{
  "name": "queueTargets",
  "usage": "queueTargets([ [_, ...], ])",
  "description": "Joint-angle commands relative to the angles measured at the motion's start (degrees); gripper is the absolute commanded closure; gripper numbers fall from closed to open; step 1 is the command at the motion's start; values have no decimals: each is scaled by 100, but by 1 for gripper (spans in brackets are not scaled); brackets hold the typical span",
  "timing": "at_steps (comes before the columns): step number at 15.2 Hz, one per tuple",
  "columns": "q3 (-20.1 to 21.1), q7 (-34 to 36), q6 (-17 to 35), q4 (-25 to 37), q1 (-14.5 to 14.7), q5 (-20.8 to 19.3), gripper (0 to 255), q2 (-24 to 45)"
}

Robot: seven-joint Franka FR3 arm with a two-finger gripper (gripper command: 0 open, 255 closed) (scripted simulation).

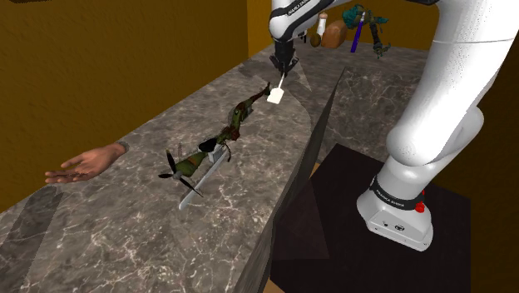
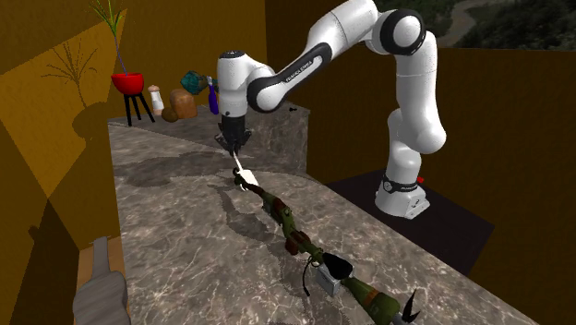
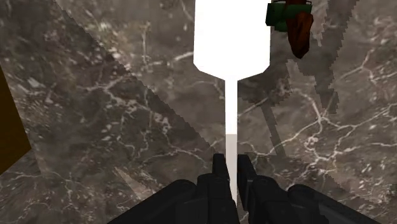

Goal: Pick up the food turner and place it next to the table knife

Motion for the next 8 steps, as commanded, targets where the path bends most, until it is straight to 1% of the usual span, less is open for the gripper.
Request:
queueTargets([
  [1,7,-40,-145,84,0,28,255,-63],
  [8,25,-161,-623,394,2,108,255,-241],
])
